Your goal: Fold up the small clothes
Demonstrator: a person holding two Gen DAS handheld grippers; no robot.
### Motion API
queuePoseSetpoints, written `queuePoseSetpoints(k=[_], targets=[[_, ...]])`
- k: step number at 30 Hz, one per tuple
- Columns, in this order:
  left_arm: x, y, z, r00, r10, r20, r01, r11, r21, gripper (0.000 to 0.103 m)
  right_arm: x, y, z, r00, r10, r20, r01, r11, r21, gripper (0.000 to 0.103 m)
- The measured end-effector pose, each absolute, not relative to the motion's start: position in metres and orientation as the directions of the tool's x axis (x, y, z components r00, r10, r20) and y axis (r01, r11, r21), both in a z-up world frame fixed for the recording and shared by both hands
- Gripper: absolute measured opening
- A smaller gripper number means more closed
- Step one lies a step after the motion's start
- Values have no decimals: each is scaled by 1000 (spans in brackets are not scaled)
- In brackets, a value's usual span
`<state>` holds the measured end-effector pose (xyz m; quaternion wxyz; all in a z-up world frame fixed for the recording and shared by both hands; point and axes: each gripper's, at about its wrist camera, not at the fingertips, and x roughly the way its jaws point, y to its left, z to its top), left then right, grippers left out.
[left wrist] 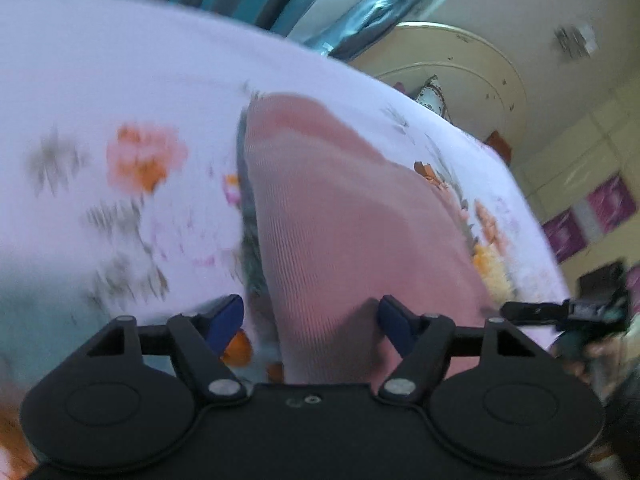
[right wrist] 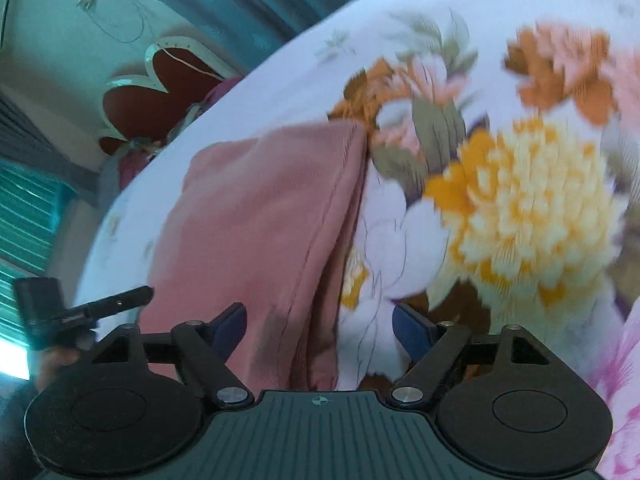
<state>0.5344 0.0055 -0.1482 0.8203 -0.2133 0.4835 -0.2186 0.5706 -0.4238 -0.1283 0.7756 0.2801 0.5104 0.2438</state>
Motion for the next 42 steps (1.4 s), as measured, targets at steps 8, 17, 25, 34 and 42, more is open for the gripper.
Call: queuePoseSetpoints(k=[8, 17, 25, 34, 42], targets=[[547, -4, -151, 405, -561, -722, 100, 812, -575, 73, 602, -420, -144, 261, 758, -597, -58, 630, 774, 50], [554, -59, -137, 415, -416, -809, 165, 909, -383, 56, 614, -381, -138, 295, 721, -627, -184, 687, 703, 39], [537, -89, -109, 499, -286, -818, 258, 950, -174, 32, 593, -352, -116, 384, 594, -707, -291, 804, 518, 21], [517, -81, -84, 528, -350, -773, 342, 922, -184, 28, 559, -337, -77, 464, 512, -723, -308, 858, 410, 21], [497, -48, -56, 545, -393, -740, 397, 899, -185, 28, 533, -301, -41, 511, 474, -717, -309, 880, 361, 21]])
